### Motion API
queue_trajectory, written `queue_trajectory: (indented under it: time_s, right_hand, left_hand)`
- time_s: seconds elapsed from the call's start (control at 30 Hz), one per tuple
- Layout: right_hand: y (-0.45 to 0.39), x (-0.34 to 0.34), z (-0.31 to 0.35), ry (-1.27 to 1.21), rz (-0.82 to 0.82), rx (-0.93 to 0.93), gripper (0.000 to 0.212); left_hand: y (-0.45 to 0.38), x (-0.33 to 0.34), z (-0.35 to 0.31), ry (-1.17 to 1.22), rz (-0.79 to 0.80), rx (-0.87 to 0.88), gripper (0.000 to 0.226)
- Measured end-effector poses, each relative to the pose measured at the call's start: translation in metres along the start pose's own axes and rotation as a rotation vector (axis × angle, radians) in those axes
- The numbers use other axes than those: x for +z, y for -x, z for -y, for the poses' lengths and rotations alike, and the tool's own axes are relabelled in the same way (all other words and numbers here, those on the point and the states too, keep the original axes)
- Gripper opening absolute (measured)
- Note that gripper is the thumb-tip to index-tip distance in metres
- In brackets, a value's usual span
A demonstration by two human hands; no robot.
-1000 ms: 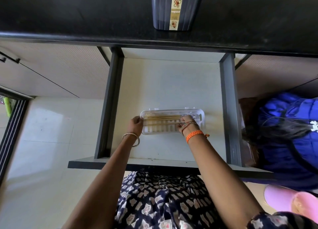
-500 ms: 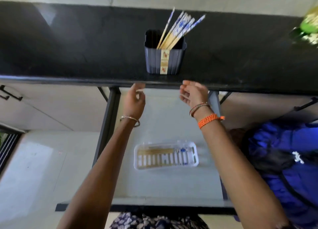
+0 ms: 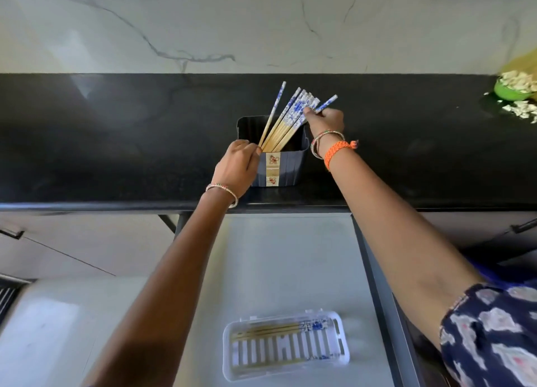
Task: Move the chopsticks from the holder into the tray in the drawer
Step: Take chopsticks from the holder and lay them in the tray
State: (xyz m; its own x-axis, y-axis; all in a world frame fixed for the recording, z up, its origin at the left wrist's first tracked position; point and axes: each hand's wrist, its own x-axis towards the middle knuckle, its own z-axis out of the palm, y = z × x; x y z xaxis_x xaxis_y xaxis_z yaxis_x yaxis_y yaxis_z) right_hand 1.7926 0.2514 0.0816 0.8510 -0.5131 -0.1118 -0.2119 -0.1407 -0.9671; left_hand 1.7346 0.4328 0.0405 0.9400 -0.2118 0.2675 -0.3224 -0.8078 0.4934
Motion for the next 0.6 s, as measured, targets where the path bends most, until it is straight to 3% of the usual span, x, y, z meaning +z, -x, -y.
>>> queue_trajectory:
  time_s: [0.13, 0.3, 0.6]
  right_hand:
    - [-0.011, 0.009, -0.001, 0.039, -0.061, -0.027, 0.046]
    - [-0.011, 0.011, 0.004, 0.032, -0.115, -0.031, 0.017]
    - [0.006, -0.022, 0.034, -0.096, -0.2, -0.121, 0.021]
  left_hand:
    - [0.001, 0.005, 0.0, -0.022, -0.012, -0.012, 0.035]
    - [0.002, 0.004, -0.005, -0.021, -0.019, -0.04, 0.034]
    - [0.007, -0.015, -0.024, 0.018, -0.046, 0.016, 0.032]
